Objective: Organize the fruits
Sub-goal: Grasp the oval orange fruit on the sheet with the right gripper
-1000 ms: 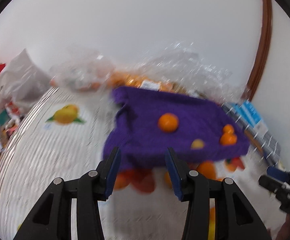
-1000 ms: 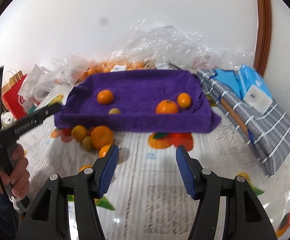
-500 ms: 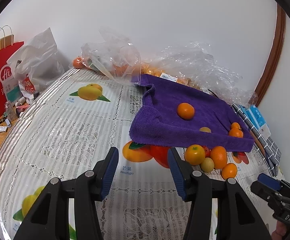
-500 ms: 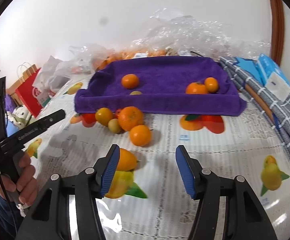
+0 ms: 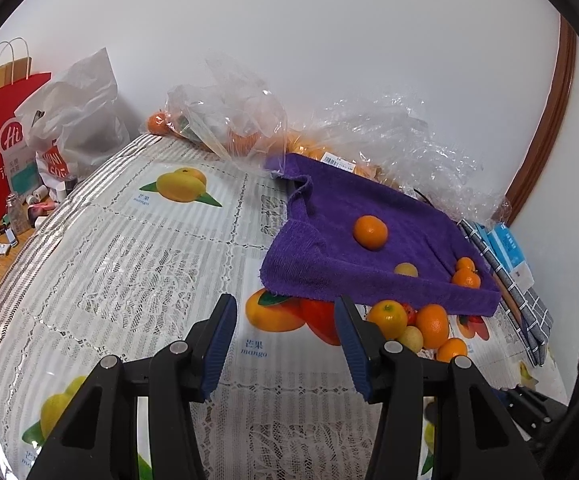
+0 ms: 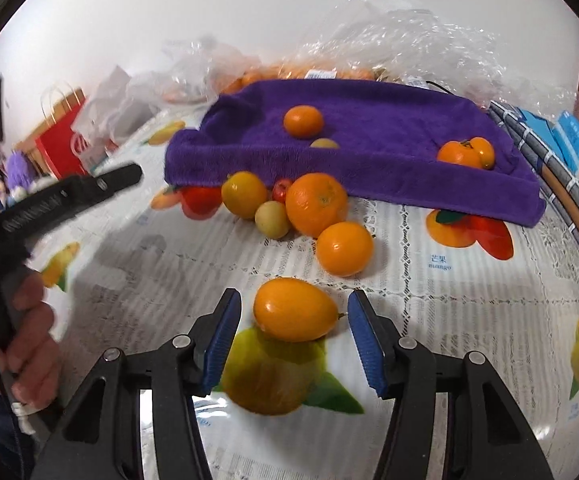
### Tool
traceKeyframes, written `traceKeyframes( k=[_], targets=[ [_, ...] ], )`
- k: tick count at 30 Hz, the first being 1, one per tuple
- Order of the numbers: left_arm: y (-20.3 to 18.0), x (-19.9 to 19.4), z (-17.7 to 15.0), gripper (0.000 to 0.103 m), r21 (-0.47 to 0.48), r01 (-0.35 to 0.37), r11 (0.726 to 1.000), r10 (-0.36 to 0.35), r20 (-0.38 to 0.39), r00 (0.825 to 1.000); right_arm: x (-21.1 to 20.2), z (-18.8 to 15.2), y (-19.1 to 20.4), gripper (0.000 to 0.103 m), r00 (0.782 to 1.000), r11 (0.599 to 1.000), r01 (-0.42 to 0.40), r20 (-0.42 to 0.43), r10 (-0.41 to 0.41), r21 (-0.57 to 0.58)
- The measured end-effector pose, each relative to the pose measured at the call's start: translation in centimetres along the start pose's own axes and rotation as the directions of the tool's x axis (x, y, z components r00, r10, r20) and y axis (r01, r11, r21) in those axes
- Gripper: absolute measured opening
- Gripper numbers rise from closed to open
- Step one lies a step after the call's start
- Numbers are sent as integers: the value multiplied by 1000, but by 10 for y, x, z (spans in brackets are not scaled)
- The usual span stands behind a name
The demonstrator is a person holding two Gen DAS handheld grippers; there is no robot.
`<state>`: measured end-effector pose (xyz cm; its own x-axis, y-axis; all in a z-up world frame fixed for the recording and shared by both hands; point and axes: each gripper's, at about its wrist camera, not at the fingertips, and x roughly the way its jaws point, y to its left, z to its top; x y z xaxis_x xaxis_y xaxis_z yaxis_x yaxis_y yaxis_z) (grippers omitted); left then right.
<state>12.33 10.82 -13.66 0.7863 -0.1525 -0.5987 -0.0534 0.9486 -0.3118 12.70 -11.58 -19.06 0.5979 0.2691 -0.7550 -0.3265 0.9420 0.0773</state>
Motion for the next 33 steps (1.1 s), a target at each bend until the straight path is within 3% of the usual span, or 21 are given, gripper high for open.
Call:
traceKeyframes(
  k=[3, 7, 17, 22, 33],
  targets=[
    [1, 4, 0, 49, -9, 11, 1000, -11, -18, 1000, 1, -1, 1, 44, 1000, 1000, 24, 0, -24, -4],
    [0, 8, -1, 49, -1, 19, 1000, -19, -37, 999, -3, -4, -3, 42, 1000, 1000, 4, 14, -4, 14],
    [-11, 11, -3, 49, 55, 34, 998, -31, -53, 998, -26, -15, -40, 42, 997, 995, 0, 77, -8, 100],
    [-5, 18, -4, 49, 16, 69, 997, -67, -98, 993, -38, -26, -72, 42, 995, 986, 18, 92, -34, 168],
    [-9, 12, -5, 49, 27, 118, 993, -115, -74, 991, -48, -36, -98, 42, 993, 978, -4, 120, -22, 210]
  ],
)
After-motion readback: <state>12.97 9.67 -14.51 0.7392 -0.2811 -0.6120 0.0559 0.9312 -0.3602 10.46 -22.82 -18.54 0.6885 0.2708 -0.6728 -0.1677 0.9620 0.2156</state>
